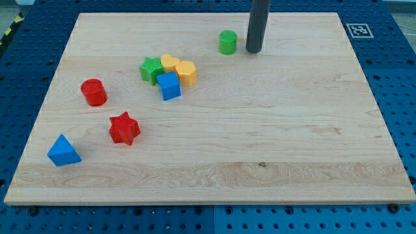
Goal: Drag the green circle to the top of the yellow hexagon
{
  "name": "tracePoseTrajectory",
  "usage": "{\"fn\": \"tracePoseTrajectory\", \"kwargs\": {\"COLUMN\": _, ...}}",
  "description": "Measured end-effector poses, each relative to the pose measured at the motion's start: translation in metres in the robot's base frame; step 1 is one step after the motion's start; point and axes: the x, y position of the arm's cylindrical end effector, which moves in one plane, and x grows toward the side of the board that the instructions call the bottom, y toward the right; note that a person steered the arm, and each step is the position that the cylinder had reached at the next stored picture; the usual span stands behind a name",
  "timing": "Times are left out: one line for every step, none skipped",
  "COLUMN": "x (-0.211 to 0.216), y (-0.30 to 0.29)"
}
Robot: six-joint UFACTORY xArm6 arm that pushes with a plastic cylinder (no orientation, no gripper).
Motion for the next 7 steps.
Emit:
{"fn": "tracePoseTrajectory", "kwargs": {"x": -0.006, "y": 0.0}}
{"fn": "tracePoseTrajectory", "kwargs": {"x": -0.018, "y": -0.005}}
{"fn": "tracePoseTrajectory", "kwargs": {"x": -0.038, "y": -0.012}}
{"fn": "tracePoseTrajectory", "kwargs": {"x": -0.054, "y": -0.019}}
{"fn": "tracePoseTrajectory", "kwargs": {"x": -0.054, "y": -0.024}}
{"fn": "tracePoseTrajectory", "kwargs": {"x": -0.038, "y": -0.024}}
{"fn": "tracePoseTrajectory", "kwargs": {"x": -0.038, "y": -0.024}}
